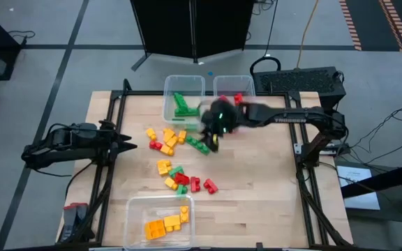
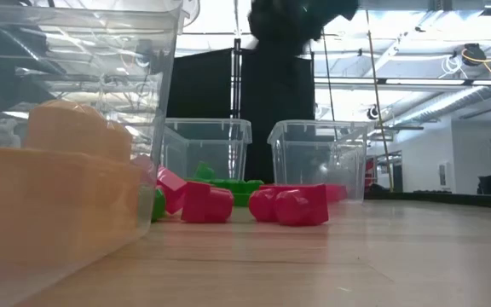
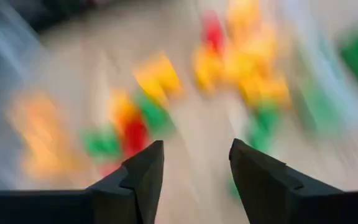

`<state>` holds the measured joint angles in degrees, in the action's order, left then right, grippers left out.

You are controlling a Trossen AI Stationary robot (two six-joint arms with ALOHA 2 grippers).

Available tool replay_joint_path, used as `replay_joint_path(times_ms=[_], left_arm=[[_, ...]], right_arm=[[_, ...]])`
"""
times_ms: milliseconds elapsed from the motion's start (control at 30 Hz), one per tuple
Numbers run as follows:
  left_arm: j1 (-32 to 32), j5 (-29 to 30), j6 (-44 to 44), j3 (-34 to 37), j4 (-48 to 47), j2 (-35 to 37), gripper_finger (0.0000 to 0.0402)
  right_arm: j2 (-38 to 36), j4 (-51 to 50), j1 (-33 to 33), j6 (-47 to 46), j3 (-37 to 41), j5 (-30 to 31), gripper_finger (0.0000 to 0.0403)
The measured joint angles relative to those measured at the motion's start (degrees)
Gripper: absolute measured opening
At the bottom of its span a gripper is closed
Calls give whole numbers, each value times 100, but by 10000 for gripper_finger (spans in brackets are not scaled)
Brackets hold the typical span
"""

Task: Sort blocks
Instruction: Put the green game piece into the top left transparent bin

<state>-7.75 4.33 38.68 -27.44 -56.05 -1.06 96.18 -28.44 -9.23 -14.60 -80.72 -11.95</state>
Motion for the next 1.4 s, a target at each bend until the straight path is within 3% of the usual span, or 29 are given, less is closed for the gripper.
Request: replay_joint_path(times_ms=[167, 433, 900, 1033, 1133, 1400], left_arm=[[0, 1, -2, 0, 0, 0, 210], [0, 0, -2, 0, 0, 0, 210], [0, -2, -4, 0, -2, 0, 210], [0, -6, -7, 0, -2, 0, 210], [1, -10, -7, 0, -2, 0, 210], [1, -24, -15, 0, -2, 0, 210]], right_arm=[[402, -832, 261, 72, -1, 747, 165], [1242, -193, 290, -150, -5, 757, 164], [2441, 105, 300, -1025, -25, 1347, 163], [2538, 133, 400, -1111, -38, 1325, 150], [2502, 119, 573, -1106, -31, 1634, 119], [2282, -117, 810, -1206, 4, 1544, 118]])
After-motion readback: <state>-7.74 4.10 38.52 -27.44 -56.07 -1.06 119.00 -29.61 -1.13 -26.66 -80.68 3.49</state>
